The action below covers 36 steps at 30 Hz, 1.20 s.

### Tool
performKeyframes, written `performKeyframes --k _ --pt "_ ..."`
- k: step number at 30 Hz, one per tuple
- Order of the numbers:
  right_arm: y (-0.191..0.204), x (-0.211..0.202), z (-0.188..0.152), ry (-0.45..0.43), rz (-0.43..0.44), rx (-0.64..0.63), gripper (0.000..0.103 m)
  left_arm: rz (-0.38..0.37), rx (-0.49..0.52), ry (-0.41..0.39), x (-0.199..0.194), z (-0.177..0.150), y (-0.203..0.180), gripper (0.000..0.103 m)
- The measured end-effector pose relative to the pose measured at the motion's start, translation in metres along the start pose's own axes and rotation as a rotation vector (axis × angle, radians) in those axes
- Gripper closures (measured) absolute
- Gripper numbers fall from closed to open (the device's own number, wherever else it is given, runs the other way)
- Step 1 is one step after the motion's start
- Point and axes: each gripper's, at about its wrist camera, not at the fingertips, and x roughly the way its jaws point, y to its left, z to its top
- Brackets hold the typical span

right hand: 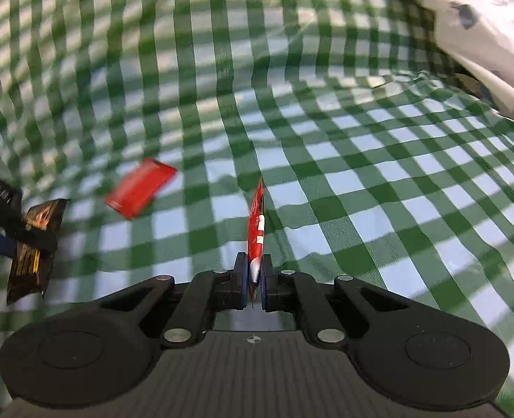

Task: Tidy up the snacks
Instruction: 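Carry the dark chocolate bar with left tool while right carries red stick over box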

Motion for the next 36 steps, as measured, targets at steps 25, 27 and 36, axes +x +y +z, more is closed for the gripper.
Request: performKeyframes --k 25,27,36 --pt "0.24 -0.36 -0.121 0.055 0.527 -0.228 0.096 0.134 -0.024 -0.263 -0.365 -0.275 0.182 0.062" --pt "0.25 -0.379 -0.132 0.055 0.533 -0.25 0.096 0.12 -0.027 -0.286 -0.378 -0.296 0.189 0.062" --pt "0.273 -0.437 -0.151 -0.025 0.49 -0.359 0.096 0.067 -0.091 -0.368 -0.42 -0.346 0.212 0.062"
